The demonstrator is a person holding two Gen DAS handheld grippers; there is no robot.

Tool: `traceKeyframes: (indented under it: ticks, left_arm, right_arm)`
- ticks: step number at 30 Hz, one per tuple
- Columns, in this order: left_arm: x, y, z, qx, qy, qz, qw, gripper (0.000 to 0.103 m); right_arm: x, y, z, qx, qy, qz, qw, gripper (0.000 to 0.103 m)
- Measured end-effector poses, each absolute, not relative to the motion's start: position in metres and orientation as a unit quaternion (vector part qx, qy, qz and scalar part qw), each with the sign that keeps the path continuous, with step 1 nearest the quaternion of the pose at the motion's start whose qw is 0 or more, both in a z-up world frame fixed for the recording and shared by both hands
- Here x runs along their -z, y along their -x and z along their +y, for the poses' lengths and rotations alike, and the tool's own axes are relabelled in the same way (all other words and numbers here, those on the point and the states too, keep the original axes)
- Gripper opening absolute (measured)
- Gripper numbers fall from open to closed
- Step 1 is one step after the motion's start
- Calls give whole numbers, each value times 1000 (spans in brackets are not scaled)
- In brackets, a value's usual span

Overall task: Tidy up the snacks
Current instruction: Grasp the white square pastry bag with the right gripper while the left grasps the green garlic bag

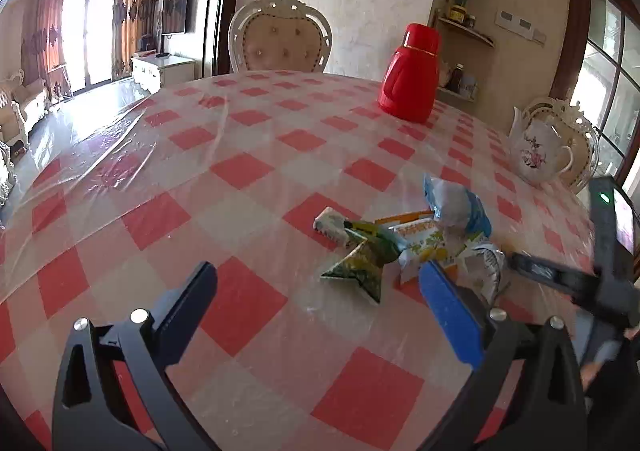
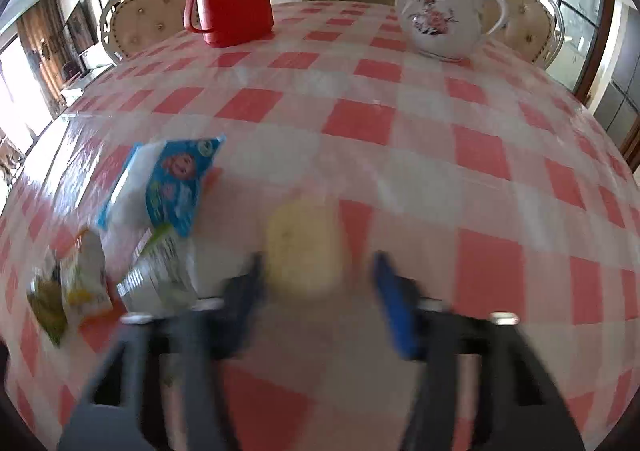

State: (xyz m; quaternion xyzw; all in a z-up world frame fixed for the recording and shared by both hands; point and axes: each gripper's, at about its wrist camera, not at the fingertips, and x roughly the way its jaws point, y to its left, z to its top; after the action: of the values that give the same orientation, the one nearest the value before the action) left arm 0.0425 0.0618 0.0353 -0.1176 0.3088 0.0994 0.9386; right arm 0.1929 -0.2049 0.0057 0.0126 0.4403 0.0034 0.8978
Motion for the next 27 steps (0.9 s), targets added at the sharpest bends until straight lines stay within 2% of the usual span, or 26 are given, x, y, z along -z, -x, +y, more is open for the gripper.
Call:
traceKeyframes:
  ticks: [11, 20, 21, 22, 23, 24, 27]
  left_arm:
    - [-28, -52, 64, -71, 132, 339, 929, 101]
    - [-10, -108, 55, -65, 107, 414, 902, 99]
    - [-8, -113, 55, -63, 110, 418, 900, 88]
    - [-5, -119, 53, -57, 107, 424, 898, 82]
    - [-5, -121, 49, -59, 89, 426, 898, 66]
    - [-5, -121, 45, -59, 72, 426, 900, 39]
    - [-5, -116, 39, -36, 53, 426, 903, 36]
  right_arm:
    - [-31, -82, -248, -65, -63, 380, 920, 43]
    - [-34, -67, -240, -113, -69, 394, 909, 43]
    - [-33, -67, -240, -116, -69, 398, 908, 43]
    - [-32, -68, -240, -117, -68, 402, 905, 43]
    - [-31, -68, -240, -118, -67, 406, 904, 43]
    - [-29, -69, -241, -118, -65, 410, 902, 43]
    - [-22, -74, -243, -117, -60, 427, 895, 44]
